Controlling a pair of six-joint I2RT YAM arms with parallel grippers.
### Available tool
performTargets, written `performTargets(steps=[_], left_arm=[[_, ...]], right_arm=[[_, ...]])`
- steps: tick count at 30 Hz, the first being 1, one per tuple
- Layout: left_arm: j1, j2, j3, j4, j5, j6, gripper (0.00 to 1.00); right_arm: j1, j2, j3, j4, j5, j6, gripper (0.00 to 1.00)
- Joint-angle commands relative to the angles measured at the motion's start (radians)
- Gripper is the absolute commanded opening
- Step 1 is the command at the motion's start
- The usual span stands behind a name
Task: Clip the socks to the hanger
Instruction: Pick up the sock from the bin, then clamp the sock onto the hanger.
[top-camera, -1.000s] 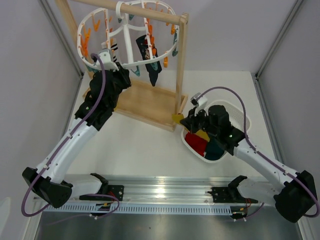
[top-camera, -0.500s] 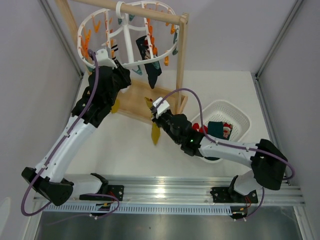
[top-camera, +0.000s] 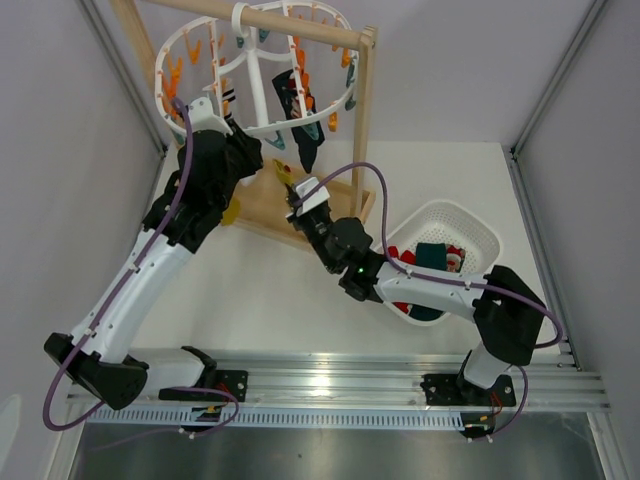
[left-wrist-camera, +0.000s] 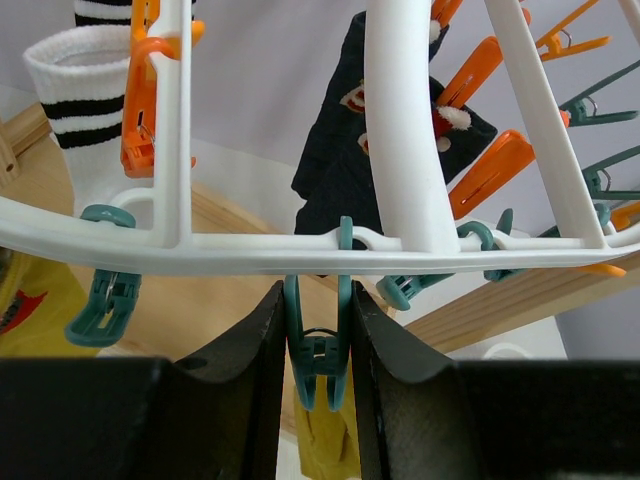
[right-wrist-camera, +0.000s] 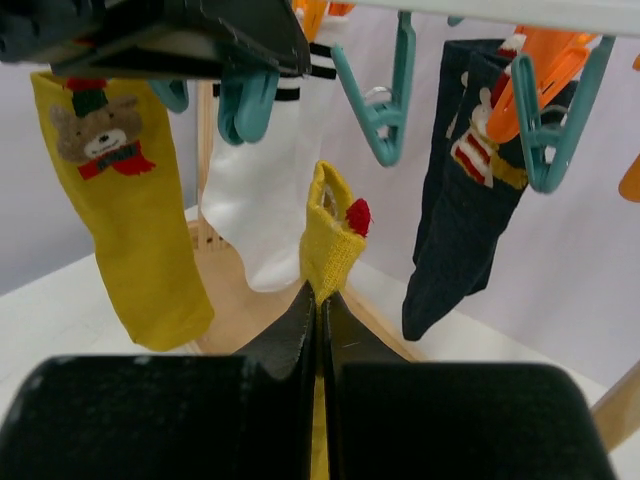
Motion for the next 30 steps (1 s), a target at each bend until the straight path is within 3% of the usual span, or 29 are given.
performTargets(steps=[1, 30], left_arm=[[0.002, 0.007, 0.017, -0.071, 0.029, -0.031, 0.01], [0.001, -0.045, -0.094, 0.036, -0.063, -0.077, 0.01]], right_arm=[[0.009, 0.029, 0.07, 0.057, -0.018, 0.012, 0.0], [0.059, 0.113, 0.173, 0.05, 0.059, -0.042, 0.0]])
